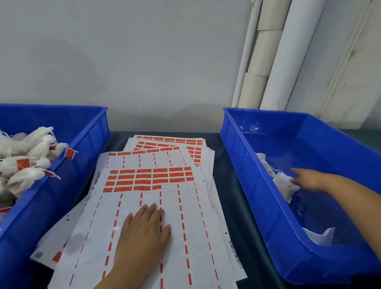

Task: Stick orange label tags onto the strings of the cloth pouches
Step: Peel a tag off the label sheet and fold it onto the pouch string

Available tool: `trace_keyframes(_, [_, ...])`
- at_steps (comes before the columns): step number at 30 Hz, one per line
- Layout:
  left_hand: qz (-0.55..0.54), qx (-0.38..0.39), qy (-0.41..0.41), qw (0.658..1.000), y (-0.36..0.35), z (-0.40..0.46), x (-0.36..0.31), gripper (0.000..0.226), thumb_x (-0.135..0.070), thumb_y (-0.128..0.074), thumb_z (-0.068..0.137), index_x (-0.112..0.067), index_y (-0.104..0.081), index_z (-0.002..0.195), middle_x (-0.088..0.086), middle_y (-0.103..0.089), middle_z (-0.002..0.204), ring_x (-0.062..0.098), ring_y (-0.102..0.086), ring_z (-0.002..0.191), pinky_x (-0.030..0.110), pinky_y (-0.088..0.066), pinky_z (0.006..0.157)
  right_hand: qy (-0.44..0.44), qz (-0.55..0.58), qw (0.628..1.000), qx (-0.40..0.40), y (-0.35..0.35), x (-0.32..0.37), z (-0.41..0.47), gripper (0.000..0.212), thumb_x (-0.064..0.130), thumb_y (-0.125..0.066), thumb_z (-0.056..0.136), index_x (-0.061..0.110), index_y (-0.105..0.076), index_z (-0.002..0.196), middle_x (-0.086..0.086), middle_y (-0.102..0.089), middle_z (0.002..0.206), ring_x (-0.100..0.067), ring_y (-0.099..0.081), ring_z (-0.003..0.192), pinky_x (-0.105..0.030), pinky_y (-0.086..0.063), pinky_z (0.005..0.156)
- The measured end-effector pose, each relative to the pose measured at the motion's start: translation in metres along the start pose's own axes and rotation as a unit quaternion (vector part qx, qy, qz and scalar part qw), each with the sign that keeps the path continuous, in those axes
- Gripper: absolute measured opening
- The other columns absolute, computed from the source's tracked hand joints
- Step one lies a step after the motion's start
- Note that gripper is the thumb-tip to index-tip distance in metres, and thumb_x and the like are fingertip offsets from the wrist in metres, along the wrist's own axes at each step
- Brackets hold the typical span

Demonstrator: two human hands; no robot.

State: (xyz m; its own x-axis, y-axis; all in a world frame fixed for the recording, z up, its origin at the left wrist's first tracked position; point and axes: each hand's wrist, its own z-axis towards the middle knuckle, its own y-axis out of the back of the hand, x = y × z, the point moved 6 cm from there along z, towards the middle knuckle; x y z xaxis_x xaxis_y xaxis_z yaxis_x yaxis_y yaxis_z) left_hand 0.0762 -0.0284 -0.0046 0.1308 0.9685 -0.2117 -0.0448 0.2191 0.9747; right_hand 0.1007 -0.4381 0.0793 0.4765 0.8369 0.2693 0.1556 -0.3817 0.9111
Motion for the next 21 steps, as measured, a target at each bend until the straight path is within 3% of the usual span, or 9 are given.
trace_keyframes(2, [0.001,-0.004,0.001,1.000,0.000,0.000,0.000,0.061,-0.061,-0.021,0.090,-0.036,-0.016,0.145,-0.015,-0.010,0.155,0.010,-0.007,0.143,0.037,0.005,0.109,-0.011,0.010,1.000,0.014,-0.006,-0.004,0.009,0.048,0.013,-0.042,0.099,0.003,-0.031,0.145,-0.016,-0.030,0.152,-0.031,-0.032,0.137,-0.040,-0.027,0.112])
trace_keyframes(4, [0.001,-0.007,0.004,1.000,0.000,0.001,0.000,0.061,-0.061,-0.021,0.090,-0.036,-0.016,0.145,-0.015,-0.010,0.155,0.010,-0.006,0.143,0.036,0.007,0.107,-0.005,0.034,0.999,0.013,-0.012,-0.005,0.016,0.018,0.007,-0.051,0.093,0.004,-0.056,0.110,-0.021,-0.054,0.122,-0.029,-0.051,0.103,-0.043,-0.039,0.095])
trace_keyframes(6, [0.002,-0.008,0.003,1.000,0.000,0.001,-0.001,0.061,-0.061,-0.021,0.090,-0.036,-0.016,0.145,-0.015,-0.010,0.155,0.010,-0.006,0.143,0.036,0.006,0.108,-0.009,0.050,0.999,-0.013,-0.012,-0.005,0.020,0.003,0.009,-0.051,0.094,0.007,-0.050,0.095,-0.022,-0.055,0.110,-0.024,-0.046,0.089,-0.037,-0.038,0.080])
trace_keyframes(9, [0.003,-0.008,0.008,1.000,0.000,0.000,0.001,0.061,-0.061,-0.021,0.090,-0.036,-0.015,0.145,-0.015,-0.009,0.155,0.010,-0.006,0.143,0.036,0.007,0.108,-0.034,0.082,0.995,-0.055,-0.011,-0.010,0.022,0.020,0.016,-0.050,0.096,0.001,-0.049,0.082,-0.017,-0.050,0.085,-0.026,-0.043,0.076,-0.033,-0.032,0.066])
trace_keyframes(16, [0.002,-0.005,0.007,1.000,-0.003,0.000,0.001,0.062,-0.062,-0.021,0.089,-0.037,-0.015,0.145,-0.015,-0.008,0.155,0.010,-0.005,0.143,0.035,0.009,0.105,-0.074,0.238,0.964,-0.097,-0.004,-0.018,0.017,0.017,0.010,-0.063,0.089,-0.002,-0.055,0.079,-0.020,-0.052,0.081,-0.032,-0.052,0.073,-0.039,-0.048,0.067])
trace_keyframes(19, [-0.002,0.000,0.012,1.000,-0.005,0.001,0.002,0.063,-0.064,-0.022,0.088,-0.037,-0.015,0.145,-0.016,-0.009,0.155,0.010,-0.005,0.143,0.036,0.009,0.105,-0.038,0.319,0.936,-0.141,0.005,-0.009,0.009,0.024,0.015,-0.066,0.087,-0.009,-0.063,0.089,-0.025,-0.060,0.095,-0.036,-0.059,0.088,-0.047,-0.051,0.088])
trace_keyframes(21, [-0.006,0.004,0.016,1.000,-0.005,0.002,0.003,0.064,-0.064,-0.023,0.087,-0.037,-0.016,0.144,-0.016,-0.010,0.155,0.010,-0.006,0.143,0.036,0.009,0.105,0.001,0.402,0.903,-0.150,0.011,0.004,-0.003,0.022,0.018,-0.064,0.089,-0.003,-0.066,0.095,-0.022,-0.064,0.107,-0.035,-0.061,0.098,-0.045,-0.049,0.095])
